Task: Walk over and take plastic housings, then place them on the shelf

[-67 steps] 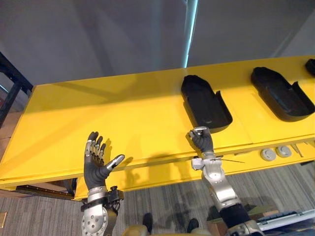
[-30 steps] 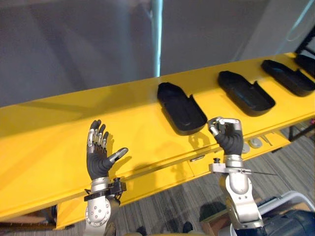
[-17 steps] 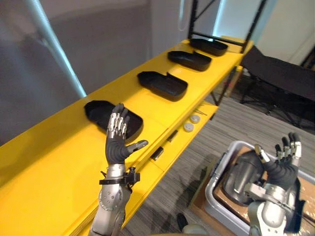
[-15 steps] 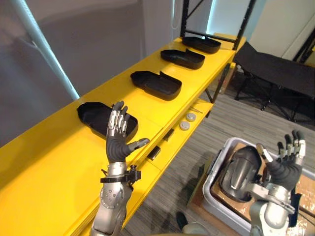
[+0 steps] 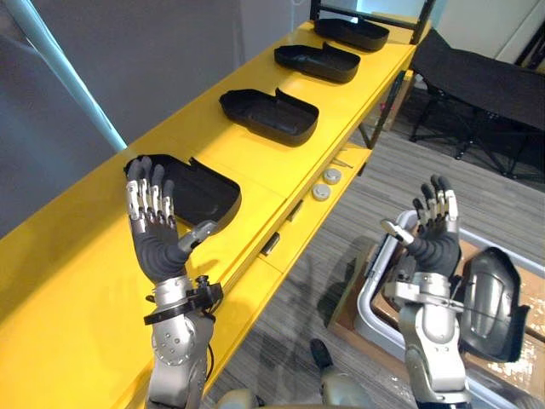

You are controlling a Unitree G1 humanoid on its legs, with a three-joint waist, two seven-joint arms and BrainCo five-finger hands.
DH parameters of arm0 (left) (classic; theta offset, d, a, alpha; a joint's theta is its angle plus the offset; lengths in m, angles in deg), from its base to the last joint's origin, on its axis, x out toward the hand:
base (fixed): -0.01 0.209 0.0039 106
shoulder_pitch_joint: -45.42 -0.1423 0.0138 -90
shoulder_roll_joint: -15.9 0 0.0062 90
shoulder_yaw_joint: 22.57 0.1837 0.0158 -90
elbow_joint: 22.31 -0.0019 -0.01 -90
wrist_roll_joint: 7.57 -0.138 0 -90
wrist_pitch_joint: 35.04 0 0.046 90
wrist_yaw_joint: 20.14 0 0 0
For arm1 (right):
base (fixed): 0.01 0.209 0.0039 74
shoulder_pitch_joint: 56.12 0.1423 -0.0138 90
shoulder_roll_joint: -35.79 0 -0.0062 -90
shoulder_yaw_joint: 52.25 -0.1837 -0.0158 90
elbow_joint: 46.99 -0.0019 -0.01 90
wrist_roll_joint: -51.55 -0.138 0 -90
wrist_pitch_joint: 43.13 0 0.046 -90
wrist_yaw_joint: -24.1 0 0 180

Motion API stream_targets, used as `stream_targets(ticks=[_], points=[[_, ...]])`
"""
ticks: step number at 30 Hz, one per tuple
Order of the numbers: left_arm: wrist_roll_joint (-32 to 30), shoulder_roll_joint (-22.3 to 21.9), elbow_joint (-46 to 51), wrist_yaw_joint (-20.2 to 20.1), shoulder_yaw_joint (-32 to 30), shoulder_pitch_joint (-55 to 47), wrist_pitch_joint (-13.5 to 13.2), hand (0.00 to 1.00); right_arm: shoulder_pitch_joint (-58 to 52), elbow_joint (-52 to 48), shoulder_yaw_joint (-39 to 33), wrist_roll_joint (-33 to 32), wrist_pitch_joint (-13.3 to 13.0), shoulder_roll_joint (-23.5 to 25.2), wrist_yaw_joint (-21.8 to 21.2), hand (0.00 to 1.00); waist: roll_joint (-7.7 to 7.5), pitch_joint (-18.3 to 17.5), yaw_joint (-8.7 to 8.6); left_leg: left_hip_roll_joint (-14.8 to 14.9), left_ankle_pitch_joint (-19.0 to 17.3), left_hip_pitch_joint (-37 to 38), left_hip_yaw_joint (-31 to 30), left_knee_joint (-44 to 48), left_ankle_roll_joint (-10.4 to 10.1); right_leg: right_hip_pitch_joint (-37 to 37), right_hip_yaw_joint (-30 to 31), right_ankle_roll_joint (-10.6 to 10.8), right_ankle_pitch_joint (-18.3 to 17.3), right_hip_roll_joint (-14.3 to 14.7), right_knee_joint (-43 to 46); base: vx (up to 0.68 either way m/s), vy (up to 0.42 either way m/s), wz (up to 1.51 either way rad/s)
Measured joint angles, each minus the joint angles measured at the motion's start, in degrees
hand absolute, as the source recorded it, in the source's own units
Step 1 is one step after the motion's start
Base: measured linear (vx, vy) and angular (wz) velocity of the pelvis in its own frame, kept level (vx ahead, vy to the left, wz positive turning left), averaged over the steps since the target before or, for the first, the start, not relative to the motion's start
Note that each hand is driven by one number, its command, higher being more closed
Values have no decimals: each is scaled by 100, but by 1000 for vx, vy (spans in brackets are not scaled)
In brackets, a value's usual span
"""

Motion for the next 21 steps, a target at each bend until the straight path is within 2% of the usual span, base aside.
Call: stream_targets(ticks=[2, 3, 4, 5, 6, 8, 9, 10, 11, 12, 13, 14, 15, 16, 17, 18, 19, 20, 21], points=[[-354, 22, -69, 102, -28, 108, 44, 0, 30, 12, -17, -196, -72, 19, -92, 0, -15, 73, -1, 4, 42, 15, 190, -2, 184, -19, -295, 22, 558, 41, -184, -257, 66, -85], [-396, 51, -70, 130, -234, 146, 93, 0, 168, 15, 0, -267, -232, 10, -204, 0, 102, 106, 24, 157, 193, -161, 447, -124, 357, -301, -930, -408, 99, -55, 582, -448, 126, -144], [-318, 73, 13, 127, -731, -254, 111, 0, 442, 41, 294, -124, -241, 25, -29, 0, 334, 181, 242, 569, 332, -360, 741, -64, 225, -431, -1502, -587, -966, -699, 2385, -448, 52, -132], [-312, 113, 46, 120, -743, -302, 113, 0, 447, 55, 428, -116, -222, 46, 53, 0, 295, 174, 312, 667, 371, -521, 738, -8, 155, -417, -1485, -585, -968, -1014, 2532, -352, -151, -104], [35, 171, 51, 93, -760, -439, 113, 0, 505, 271, 569, -98, -63, 164, 209, 0, 207, 160, 340, 880, 455, -613, 725, 16, -35, -313, -1433, -600, -945, -1538, 2675, -133, -349, -22], [142, 170, 128, 85, -790, -491, 98, 0, 498, 432, 626, -29, -42, 211, 295, 0, 145, 125, 329, 1139, 438, -613, 713, 162, -275, -243, -1430, -631, -880, -1706, 2621, -84, -762, -30], [187, -51, 23, 80, -625, -417, -85, 0, 453, 540, 654, 294, 249, 150, 281, 0, 109, 30, 242, 1808, 674, -600, 597, 95, -1175, 2, -2105, 327, -1315, -1535, 2000, -41, -1282, -68], [312, -98, -145, 263, -624, -363, -90, 0, 524, 560, 651, 286, 432, 160, 105, 0, -31, 17, 217, 1891, 701, -612, 518, 115, -1203, 136, -2368, 482, -2034, -1448, 1778, -29, -1224, -73], [365, -256, -270, 327, -601, -361, -67, 0, 560, 600, 653, 287, 463, 43, 59, 0, 190, 110, 186, 2051, 725, -595, 388, 82, -1179, 100, -2414, 412, -1996, -1261, 1877, 24, -527, -43], [396, -387, -389, 370, -367, -384, 13, 0, 528, 616, 561, 281, 550, -112, 21, 0, 249, 144, 97, 2119, 994, -455, 352, -205, -1223, 92, -2428, 284, -2045, -1141, 1938, 29, -334, -25], [402, -420, -431, 356, -187, -441, 14, 0, 334, 616, 390, 292, 574, -195, -8, 0, 337, 130, -9, 2095, 1357, -316, 458, -353, -995, 98, -2433, 209, -2042, -1044, 1923, 0, -380, -21], [455, -407, -437, 294, -97, -512, 13, 0, 183, 578, 260, 314, 575, -232, -41, 0, 333, 134, -55, 2074, 1533, -497, 552, -113, -581, 146, -2441, 60, -1964, -1008, 1717, -10, -306, -20], [532, -409, -432, 190, -26, -597, 10, 0, 33, 488, 140, 361, 572, -235, -80, 0, 305, 117, -10, 2028, 1503, -698, 524, 78, -500, 206, -2458, 26, -1914, -1017, 1423, -54, -219, -43], [557, -421, -420, -148, 172, -734, 5, 0, -256, 339, -91, 407, 549, -308, -90, 0, 332, 102, 86, 1594, 1169, -879, 338, 199, -916, 244, -2301, -31, -1580, -1067, 864, -27, -62, -79], [562, -336, -370, -409, 328, -924, -14, 0, -275, 339, -244, 401, 552, -428, -19, 0, 353, 112, 135, 1104, 1027, -1002, 313, 49, -577, 248, -2153, -47, -1277, -1075, 415, -17, -14, -85], [590, -293, -384, -534, 359, -959, -10, 0, -238, 353, -298, 387, 552, -450, 33, 0, 385, 116, 131, 893, 1042, -1026, 304, -167, -423, 219, -2119, 12, -1146, -1048, 292, -6, 24, -65], [712, -280, -454, -703, 350, -940, 10, 0, -163, 448, -328, 336, 559, -437, 106, 0, 412, 125, 108, 803, 974, -964, 407, -505, -330, 149, -2075, 31, -1060, -969, 232, 7, -2, -38], [875, -237, -622, -869, 335, -836, 94, 0, -61, 584, -316, 283, 613, -401, 203, 0, 359, 156, 125, 749, 1066, -809, 425, -834, -500, 100, -1981, 75, -963, -909, 164, -20, -20, -39], [909, -224, -766, -1011, 331, -793, 119, 0, 119, 842, -278, 278, 666, -367, 253, 0, 273, 209, 136, 737, 1101, -807, 474, -899, -557, 129, -1959, 106, -794, -917, -60, -24, -13, -33]])
